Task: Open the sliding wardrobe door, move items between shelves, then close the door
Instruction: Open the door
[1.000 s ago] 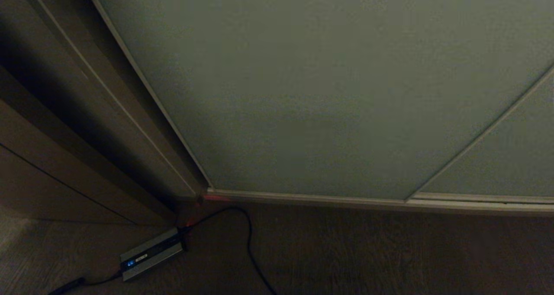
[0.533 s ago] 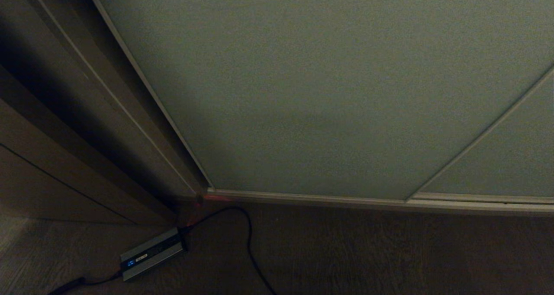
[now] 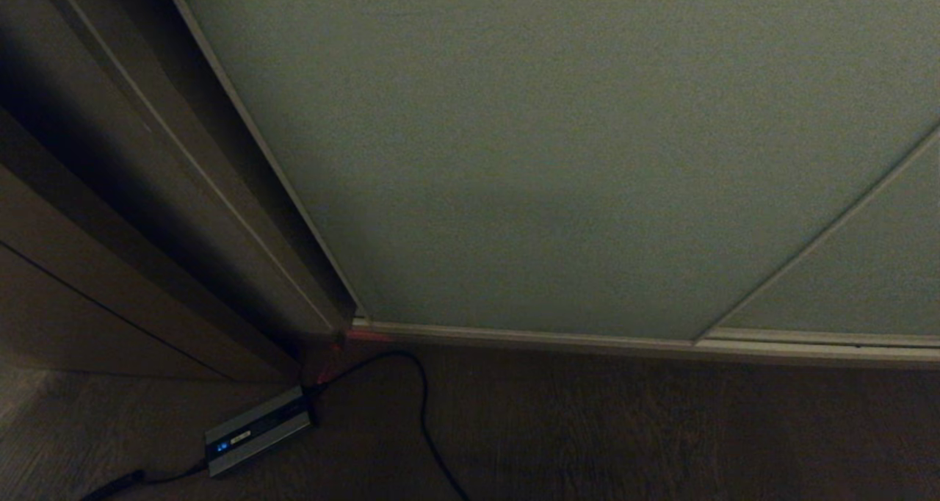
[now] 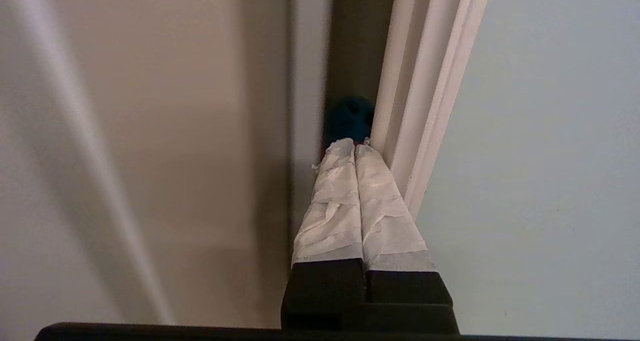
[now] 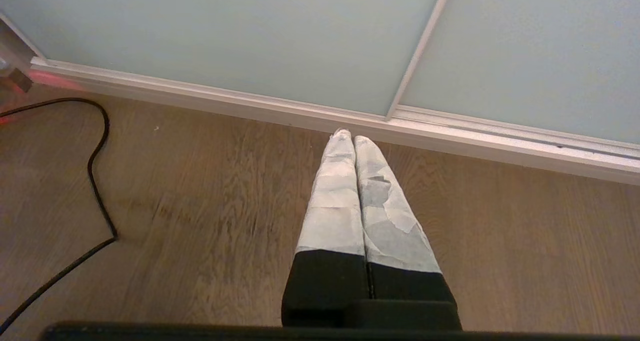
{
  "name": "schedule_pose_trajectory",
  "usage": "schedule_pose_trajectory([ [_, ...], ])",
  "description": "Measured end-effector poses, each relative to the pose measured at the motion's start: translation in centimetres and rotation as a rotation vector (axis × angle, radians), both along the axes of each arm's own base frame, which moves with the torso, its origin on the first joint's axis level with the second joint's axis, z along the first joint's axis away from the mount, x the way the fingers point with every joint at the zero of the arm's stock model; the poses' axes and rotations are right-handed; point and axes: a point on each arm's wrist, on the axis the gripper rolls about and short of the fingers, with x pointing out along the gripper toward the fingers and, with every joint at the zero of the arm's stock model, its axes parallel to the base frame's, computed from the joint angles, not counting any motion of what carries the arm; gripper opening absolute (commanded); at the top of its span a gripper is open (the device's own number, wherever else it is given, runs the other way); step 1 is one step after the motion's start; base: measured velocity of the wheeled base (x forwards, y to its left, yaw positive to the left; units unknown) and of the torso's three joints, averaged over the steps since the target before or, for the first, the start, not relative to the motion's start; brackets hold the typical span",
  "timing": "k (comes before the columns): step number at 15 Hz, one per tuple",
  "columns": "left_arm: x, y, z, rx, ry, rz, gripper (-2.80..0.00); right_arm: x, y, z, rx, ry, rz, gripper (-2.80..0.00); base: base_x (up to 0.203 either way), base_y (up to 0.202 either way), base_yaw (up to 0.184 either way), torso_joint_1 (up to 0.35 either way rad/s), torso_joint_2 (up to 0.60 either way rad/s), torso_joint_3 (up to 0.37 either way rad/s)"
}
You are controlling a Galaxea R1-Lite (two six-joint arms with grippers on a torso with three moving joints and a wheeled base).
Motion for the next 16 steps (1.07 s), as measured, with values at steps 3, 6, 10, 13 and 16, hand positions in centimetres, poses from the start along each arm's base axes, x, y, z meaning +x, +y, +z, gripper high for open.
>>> schedule_pose_trajectory([
  [3, 0.2, -1.2, -0.2, 0.013, 0.022, -0.052, -2.8, 0.0, 0.0, 0.0, 0.0, 0.0, 0.0, -2.8, 0.0, 0.0, 0.0, 0.0, 0.0, 0.0],
  [6, 0.6, -2.8, -0.6, 0.015, 0.043, -0.112, -2.8, 0.0, 0.0, 0.0, 0.0, 0.0, 0.0, -2.8, 0.0, 0.0, 0.0, 0.0, 0.0, 0.0],
  [10, 0.7, -5.4, -1.2, 0.02, 0.079, -0.204, -2.8, 0.0, 0.0, 0.0, 0.0, 0.0, 0.0, -2.8, 0.0, 0.0, 0.0, 0.0, 0.0, 0.0],
  [13, 0.6, -8.1, -1.4, 0.064, 0.076, -0.273, -2.8, 0.0, 0.0, 0.0, 0.0, 0.0, 0.0, -2.8, 0.0, 0.0, 0.0, 0.0, 0.0, 0.0],
  [16, 0.4, -11.1, -1.2, 0.101, 0.057, -0.352, -2.8, 0.0, 0.0, 0.0, 0.0, 0.0, 0.0, -2.8, 0.0, 0.0, 0.0, 0.0, 0.0, 0.0],
])
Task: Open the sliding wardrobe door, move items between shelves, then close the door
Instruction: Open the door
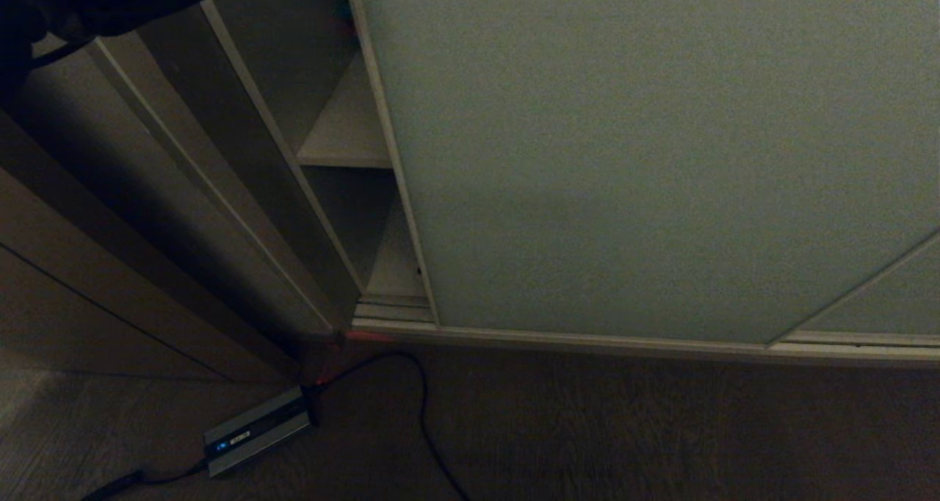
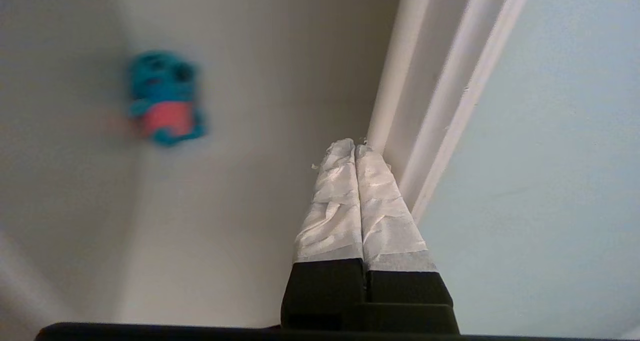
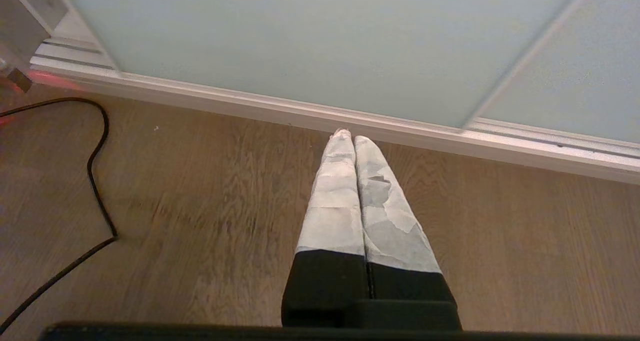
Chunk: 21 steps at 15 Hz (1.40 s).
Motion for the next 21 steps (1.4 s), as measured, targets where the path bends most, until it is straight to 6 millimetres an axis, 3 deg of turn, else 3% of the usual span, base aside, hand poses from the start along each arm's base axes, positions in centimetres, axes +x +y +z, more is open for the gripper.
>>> schedule_pose_trajectory([
  [8, -1.1, -6.4, -0.2, -0.012, 0.02, -0.198, -2.8, 0.0, 0.0, 0.0, 0.0, 0.0, 0.0, -2.8, 0.0, 0.0, 0.0, 0.0, 0.0, 0.0],
  [11, -1.8, -7.2, -0.3, -0.05, 0.089, -0.231, -2.8, 0.0, 0.0, 0.0, 0.0, 0.0, 0.0, -2.8, 0.0, 0.0, 0.0, 0.0, 0.0, 0.0],
  [13, -2.3, -6.3, -0.3, -0.055, 0.124, -0.189, -2.8, 0.0, 0.0, 0.0, 0.0, 0.0, -0.001, -2.8, 0.0, 0.0, 0.0, 0.0, 0.0, 0.0],
  [16, -3.4, -2.0, 0.0, -0.055, 0.155, -0.06, -2.8, 0.0, 0.0, 0.0, 0.001, 0.0, 0.0, -2.8, 0.0, 0.0, 0.0, 0.0, 0.0, 0.0],
  [19, -6.4, 3.0, -0.9, -0.041, 0.189, 0.062, -2.8, 0.0, 0.0, 0.0, 0.001, 0.0, 0.0, -2.8, 0.0, 0.0, 0.0, 0.0, 0.0, 0.0],
  [21, -9.3, 5.6, -2.6, -0.033, 0.22, 0.128, -2.8, 0.0, 0.0, 0.0, 0.0, 0.0, 0.0, -2.8, 0.0, 0.0, 0.0, 0.0, 0.0, 0.0],
])
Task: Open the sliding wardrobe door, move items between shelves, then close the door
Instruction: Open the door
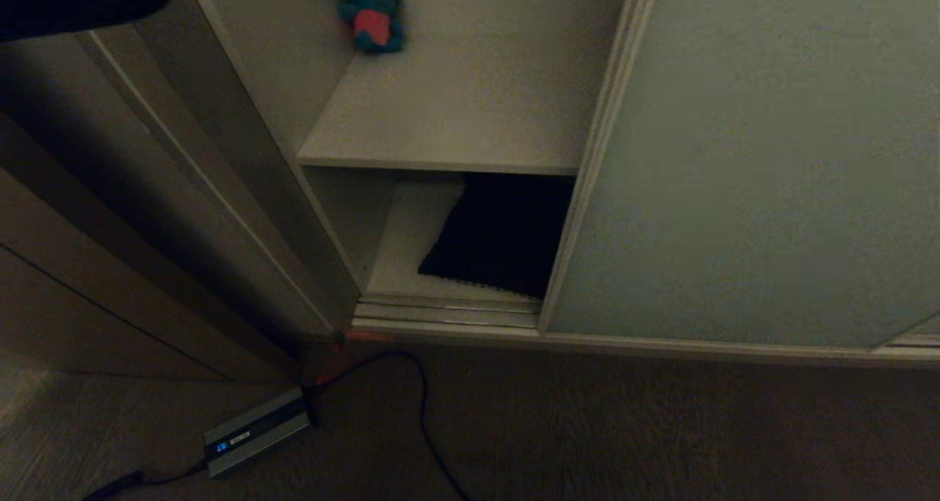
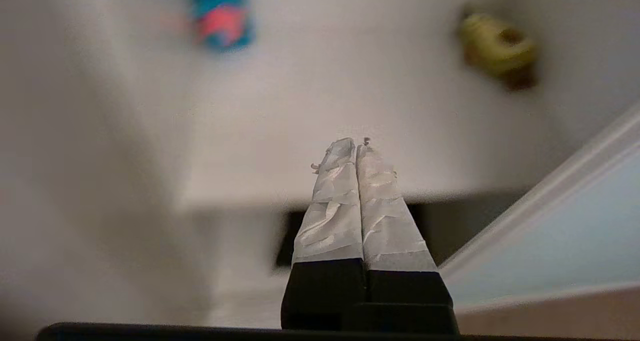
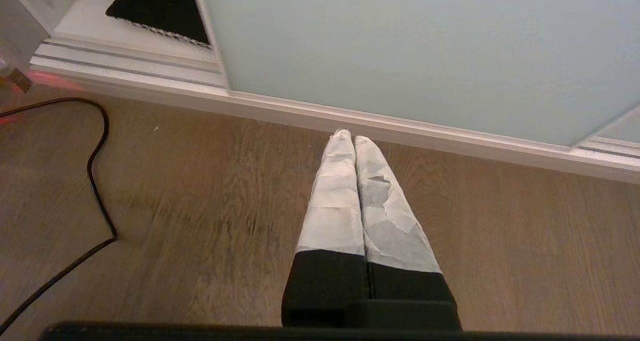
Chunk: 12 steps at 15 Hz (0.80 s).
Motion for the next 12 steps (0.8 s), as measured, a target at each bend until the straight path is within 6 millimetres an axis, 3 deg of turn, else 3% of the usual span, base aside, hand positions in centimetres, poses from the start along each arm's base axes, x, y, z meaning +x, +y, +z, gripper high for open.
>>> schedule_pose_trajectory([
  [3, -5.5, 3.1, -4.3, 0.027, 0.062, 0.09, -2.8, 0.0, 0.0, 0.0, 0.0, 0.0, 0.0, -2.8, 0.0, 0.0, 0.0, 0.0, 0.0, 0.0],
  [5, -9.4, 4.6, -8.3, 0.044, 0.108, 0.145, -2.8, 0.0, 0.0, 0.0, 0.0, 0.0, 0.0, -2.8, 0.0, 0.0, 0.0, 0.0, 0.0, 0.0],
  [8, -14.3, 5.2, -15.6, 0.065, 0.189, 0.201, -2.8, 0.0, 0.0, 0.0, 0.0, 0.0, 0.0, -2.8, 0.0, 0.0, 0.0, 0.0, 0.0, 0.0],
  [10, -16.4, 5.2, -21.2, 0.091, 0.239, 0.221, -2.8, 0.0, 0.0, 0.0, 0.0, 0.0, 0.0, -2.8, 0.0, 0.0, 0.0, 0.0, 0.0, 0.0],
  [12, -17.1, 5.2, -25.3, 0.113, 0.269, 0.229, -2.8, 0.0, 0.0, 0.0, 0.0, 0.0, 0.0, -2.8, 0.0, 0.0, 0.0, 0.0, 0.0, 0.0],
])
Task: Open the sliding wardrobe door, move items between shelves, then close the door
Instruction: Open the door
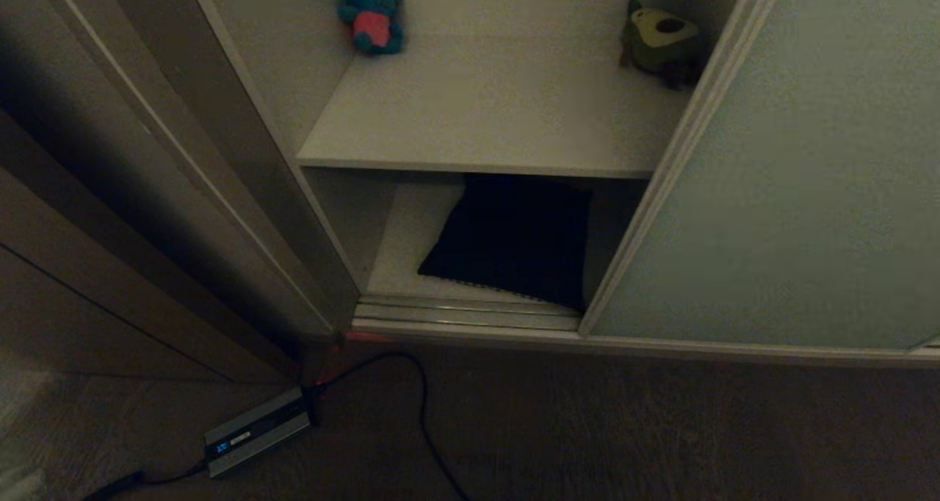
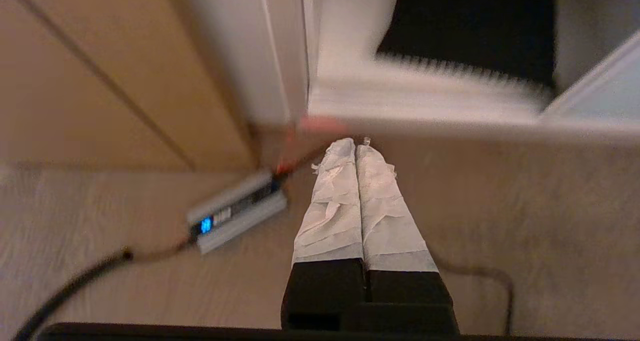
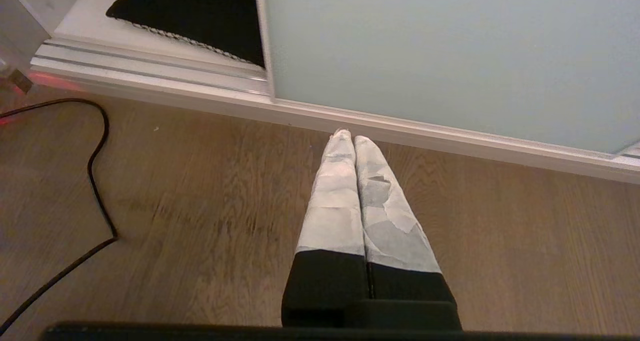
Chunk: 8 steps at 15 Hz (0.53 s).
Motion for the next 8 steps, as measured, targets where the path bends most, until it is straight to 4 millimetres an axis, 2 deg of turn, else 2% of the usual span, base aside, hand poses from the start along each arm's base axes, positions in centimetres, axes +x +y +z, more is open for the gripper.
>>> schedule_pose_trajectory([
  [2, -0.4, 0.0, -3.1, 0.018, 0.007, -0.028, -2.8, 0.0, 0.0, 0.0, 0.0, 0.0, 0.001, -2.8, 0.0, 0.0, 0.0, 0.0, 0.0, 0.0],
  [4, -1.2, 0.0, -5.4, 0.017, 0.002, -0.056, -2.8, 0.0, 0.0, 0.0, 0.0, 0.0, 0.0, -2.8, 0.0, 0.0, 0.0, 0.0, 0.0, 0.0],
  [6, -2.1, 0.0, -6.6, -0.024, 0.02, -0.064, -2.8, 0.0, 0.0, 0.0, 0.0, 0.0, 0.0, -2.8, 0.0, 0.0, 0.0, 0.0, 0.0, 0.0],
  [8, -2.6, 0.0, -7.0, -0.086, -0.001, -0.044, -2.8, 0.0, 0.0, 0.0, 0.0, 0.0, 0.0, -2.8, 0.0, 0.0, 0.0, 0.0, 0.0, 0.0],
])
